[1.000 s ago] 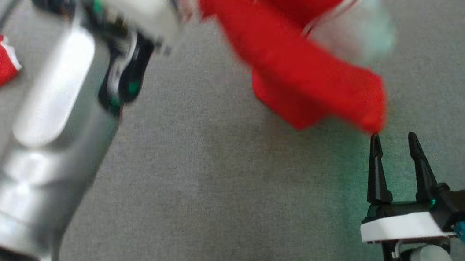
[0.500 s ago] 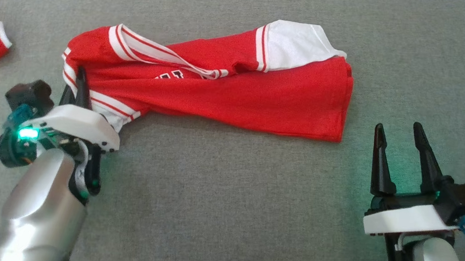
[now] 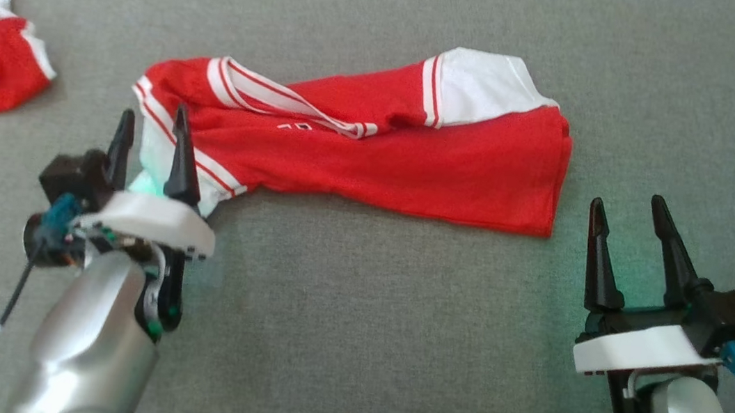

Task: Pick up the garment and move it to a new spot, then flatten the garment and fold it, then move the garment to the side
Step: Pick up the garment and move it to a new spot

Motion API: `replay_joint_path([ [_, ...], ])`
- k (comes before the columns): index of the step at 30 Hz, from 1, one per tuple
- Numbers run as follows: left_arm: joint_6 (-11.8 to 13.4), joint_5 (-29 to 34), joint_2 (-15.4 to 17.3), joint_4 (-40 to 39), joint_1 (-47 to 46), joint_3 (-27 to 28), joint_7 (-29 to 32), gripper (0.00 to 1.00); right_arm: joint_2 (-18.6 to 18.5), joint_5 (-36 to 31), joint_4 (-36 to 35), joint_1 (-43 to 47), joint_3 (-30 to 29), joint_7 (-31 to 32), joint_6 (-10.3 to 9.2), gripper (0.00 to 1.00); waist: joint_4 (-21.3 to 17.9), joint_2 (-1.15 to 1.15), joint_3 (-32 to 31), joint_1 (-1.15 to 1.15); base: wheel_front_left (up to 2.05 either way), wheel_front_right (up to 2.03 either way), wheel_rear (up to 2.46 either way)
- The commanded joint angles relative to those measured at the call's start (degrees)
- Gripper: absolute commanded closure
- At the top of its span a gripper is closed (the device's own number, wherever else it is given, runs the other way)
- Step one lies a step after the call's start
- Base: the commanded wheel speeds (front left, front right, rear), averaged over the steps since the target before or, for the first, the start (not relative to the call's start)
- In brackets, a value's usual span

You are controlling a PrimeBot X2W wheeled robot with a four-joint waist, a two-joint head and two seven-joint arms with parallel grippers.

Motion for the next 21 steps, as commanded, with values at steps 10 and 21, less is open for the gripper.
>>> replay_joint_path([
  [10, -0.49, 1.72, 3.25, -9.77, 12.41, 0.52, -2.94, 0.00, -0.07, -1.24, -1.00, 2.15, -0.12, -0.63, -0.04, 0.00, 2.80, 0.00, -7.75, 0.00, 0.00, 0.00, 0.00],
  [21, 0.53, 2.65, 2.75, -19.25, 26.54, 0.55, -3.54, 0.00, -0.07, -0.81, -0.65, 7.35, 0.32, -0.63, -0.04, 0.00, 4.86, 0.00, -12.37, 0.00, 0.00, 0.00, 0.00],
])
